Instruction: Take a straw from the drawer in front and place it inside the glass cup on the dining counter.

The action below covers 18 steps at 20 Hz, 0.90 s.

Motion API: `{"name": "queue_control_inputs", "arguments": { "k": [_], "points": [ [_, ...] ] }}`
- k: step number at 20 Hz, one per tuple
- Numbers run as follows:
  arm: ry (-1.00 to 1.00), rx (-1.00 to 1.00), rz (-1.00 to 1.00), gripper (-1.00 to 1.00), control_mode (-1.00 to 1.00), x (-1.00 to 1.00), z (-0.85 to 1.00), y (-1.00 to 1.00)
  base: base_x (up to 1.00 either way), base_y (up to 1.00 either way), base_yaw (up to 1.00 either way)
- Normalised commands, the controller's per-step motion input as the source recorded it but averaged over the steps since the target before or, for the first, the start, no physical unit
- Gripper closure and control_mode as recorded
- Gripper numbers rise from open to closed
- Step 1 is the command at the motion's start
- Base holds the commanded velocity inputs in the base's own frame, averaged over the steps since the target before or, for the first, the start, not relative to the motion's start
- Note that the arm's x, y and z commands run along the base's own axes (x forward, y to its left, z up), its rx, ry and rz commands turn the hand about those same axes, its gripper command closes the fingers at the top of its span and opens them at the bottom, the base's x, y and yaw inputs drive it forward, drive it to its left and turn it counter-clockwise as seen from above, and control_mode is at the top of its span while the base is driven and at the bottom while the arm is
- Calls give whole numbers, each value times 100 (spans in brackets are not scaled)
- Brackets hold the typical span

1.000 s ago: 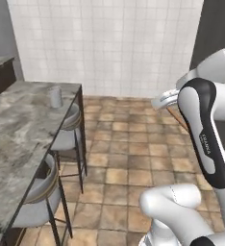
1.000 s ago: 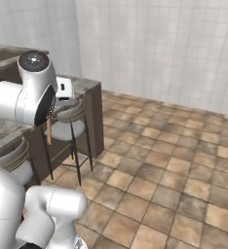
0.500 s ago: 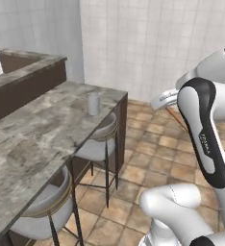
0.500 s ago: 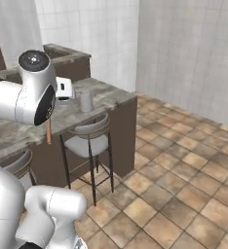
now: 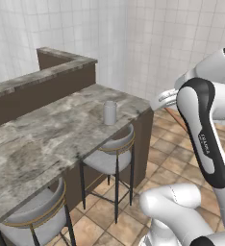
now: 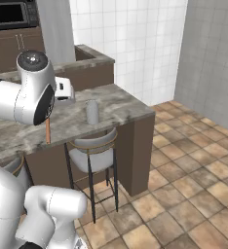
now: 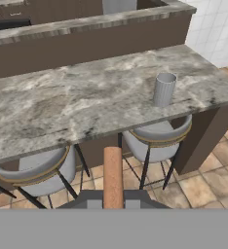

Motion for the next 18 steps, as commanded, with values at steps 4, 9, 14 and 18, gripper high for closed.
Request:
{"name": "queue_control_inputs", "arguments": {
  "k": [4,9,14,18],
  "points": [
    [0,0,0,100,100,0,0,0,37,-59,38],
    [0,0,0,100,100,0,0,0,44,-58,38],
    [0,0,0,100,100,0,0,0,44,-59,41],
    [0,0,0,100,100,0,0,0,57,-46,39]
  ]
}}
